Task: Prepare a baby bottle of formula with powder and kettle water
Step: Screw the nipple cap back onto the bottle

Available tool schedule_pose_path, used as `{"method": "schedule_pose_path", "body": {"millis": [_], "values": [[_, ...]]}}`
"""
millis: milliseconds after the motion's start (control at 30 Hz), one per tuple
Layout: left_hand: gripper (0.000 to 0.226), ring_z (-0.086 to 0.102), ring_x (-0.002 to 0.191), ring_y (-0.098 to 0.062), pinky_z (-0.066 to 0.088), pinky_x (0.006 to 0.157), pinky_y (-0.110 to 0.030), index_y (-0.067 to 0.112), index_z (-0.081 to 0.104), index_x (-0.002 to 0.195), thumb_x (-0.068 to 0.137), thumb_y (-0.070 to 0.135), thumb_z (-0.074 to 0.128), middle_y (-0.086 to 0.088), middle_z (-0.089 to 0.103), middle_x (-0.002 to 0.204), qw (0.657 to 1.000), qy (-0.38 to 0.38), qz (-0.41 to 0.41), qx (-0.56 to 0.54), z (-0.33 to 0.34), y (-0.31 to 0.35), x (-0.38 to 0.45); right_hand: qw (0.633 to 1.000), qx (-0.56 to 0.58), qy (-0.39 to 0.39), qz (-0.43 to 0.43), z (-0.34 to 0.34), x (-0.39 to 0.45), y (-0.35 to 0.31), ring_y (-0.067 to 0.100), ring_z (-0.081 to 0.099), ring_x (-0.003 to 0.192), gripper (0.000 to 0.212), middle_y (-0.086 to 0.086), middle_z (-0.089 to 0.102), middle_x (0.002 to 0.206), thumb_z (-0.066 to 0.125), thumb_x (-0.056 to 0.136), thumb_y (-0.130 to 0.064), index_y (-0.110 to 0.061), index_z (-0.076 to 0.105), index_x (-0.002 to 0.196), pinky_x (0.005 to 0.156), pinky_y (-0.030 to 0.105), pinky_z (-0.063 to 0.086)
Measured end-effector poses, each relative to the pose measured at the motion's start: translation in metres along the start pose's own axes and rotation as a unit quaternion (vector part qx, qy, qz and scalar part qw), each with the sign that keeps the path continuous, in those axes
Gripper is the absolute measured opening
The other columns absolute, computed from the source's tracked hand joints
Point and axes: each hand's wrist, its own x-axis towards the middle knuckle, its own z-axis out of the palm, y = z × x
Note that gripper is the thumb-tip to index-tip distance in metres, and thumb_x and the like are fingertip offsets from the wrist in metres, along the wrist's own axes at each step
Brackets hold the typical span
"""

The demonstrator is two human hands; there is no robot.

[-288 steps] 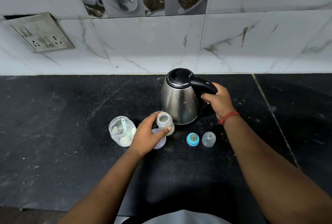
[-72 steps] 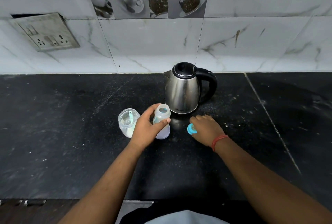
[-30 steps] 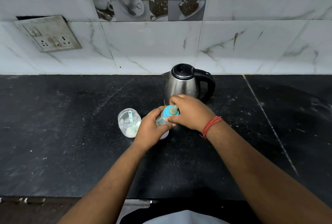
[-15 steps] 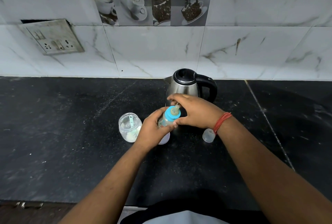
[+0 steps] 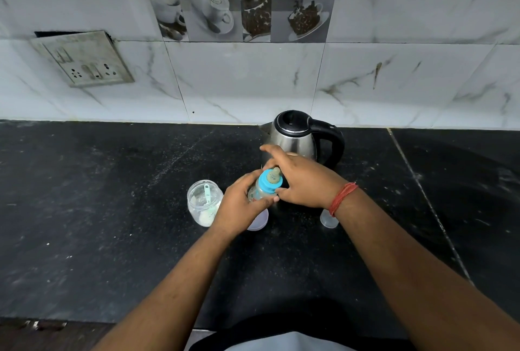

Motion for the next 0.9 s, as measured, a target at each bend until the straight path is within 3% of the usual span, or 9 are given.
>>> {"method": "schedule_pose_path", "body": {"millis": [200,267,367,467,533,600,733,800,900], "values": [[0.056,0.067,0.115,-0.014,0.054,0.100,-0.046,0.033,0.064,0.132,0.080,0.032,0.084,0.008,0.071,0.122,1.000,0.008,-0.003,-0.012,0.002,0.000,0.002,0.992,-0.107,0.044,0.057,0.000,0.001,-0.005,0.029,0.067,0.096,0.095,0.007,0.070,0.104,0.069,0.082,-0.061,-0.024,0.018,0.152,0.074,0.038,0.051],[0.055,0.066,0.116,-0.012,0.054,0.101,-0.045,0.032,0.064,0.133,0.082,0.027,0.084,0.009,0.071,0.123,1.000,0.014,0.000,-0.019,0.001,0.002,0.004,0.986,-0.141,0.051,0.067,-0.001,0.000,-0.002,0.027,0.067,0.099,0.100,0.005,0.069,0.111,0.068,0.077,-0.069,-0.026,0.018,0.152,0.076,0.037,0.051],[0.055,0.066,0.117,-0.011,0.054,0.102,-0.044,0.032,0.064,0.133,0.082,0.031,0.084,0.010,0.070,0.124,1.000,0.008,0.006,-0.011,0.000,0.003,0.007,0.998,0.000,0.050,0.037,-0.003,0.001,0.006,0.012,0.057,0.120,0.099,-0.008,0.055,0.141,0.082,0.075,-0.047,-0.028,0.023,0.153,0.099,0.038,0.051],[0.058,0.066,0.116,-0.011,0.054,0.102,-0.043,0.029,0.064,0.133,0.080,0.032,0.086,0.008,0.071,0.124,1.000,0.006,-0.003,-0.018,0.000,0.003,0.007,0.991,0.131,0.021,0.008,-0.002,0.002,0.008,0.005,0.059,0.116,0.089,-0.011,0.059,0.138,0.081,0.080,-0.018,-0.030,0.029,0.152,0.104,0.029,0.049],[0.058,0.067,0.115,-0.011,0.054,0.101,-0.043,0.029,0.064,0.133,0.079,0.034,0.086,0.008,0.071,0.123,1.000,0.004,-0.003,-0.017,0.001,0.003,0.008,0.989,0.138,0.047,0.018,0.002,0.002,0.007,0.005,0.061,0.107,0.082,-0.010,0.064,0.121,0.080,0.081,-0.019,-0.028,0.035,0.149,0.101,0.030,0.050],[0.057,0.068,0.113,-0.012,0.055,0.100,-0.041,0.029,0.065,0.132,0.079,0.033,0.085,0.008,0.072,0.121,1.000,0.002,-0.003,-0.018,0.001,0.004,0.008,0.989,0.108,0.092,0.038,0.009,0.002,0.002,0.009,0.059,0.104,0.076,-0.007,0.061,0.116,0.080,0.082,-0.032,-0.025,0.040,0.146,0.099,0.035,0.050],[0.051,0.068,0.111,-0.009,0.055,0.096,-0.032,0.027,0.066,0.130,0.084,0.017,0.084,0.010,0.073,0.118,1.000,-0.002,0.002,-0.026,0.002,0.007,0.006,0.986,0.033,0.153,0.063,0.021,0.000,-0.006,0.015,0.055,0.119,0.074,0.003,0.056,0.136,0.073,0.085,-0.051,-0.017,0.042,0.144,0.098,0.030,0.043],[0.050,0.068,0.110,-0.008,0.055,0.094,-0.028,0.028,0.067,0.129,0.084,0.017,0.083,0.011,0.074,0.117,0.999,-0.003,0.002,-0.032,0.001,0.008,0.005,0.985,0.087,0.132,0.068,0.018,0.000,-0.004,0.010,0.054,0.115,0.079,0.000,0.055,0.135,0.078,0.082,-0.048,-0.020,0.041,0.146,0.100,0.030,0.047],[0.048,0.067,0.108,-0.004,0.052,0.091,-0.021,0.028,0.066,0.129,0.085,0.018,0.083,0.010,0.073,0.118,0.999,0.002,0.000,-0.034,0.000,0.009,0.005,0.977,0.197,0.052,0.054,0.015,0.001,0.008,0.006,0.054,0.124,0.082,-0.004,0.054,0.142,0.083,0.081,-0.028,-0.025,0.038,0.149,0.109,0.032,0.046]]}}
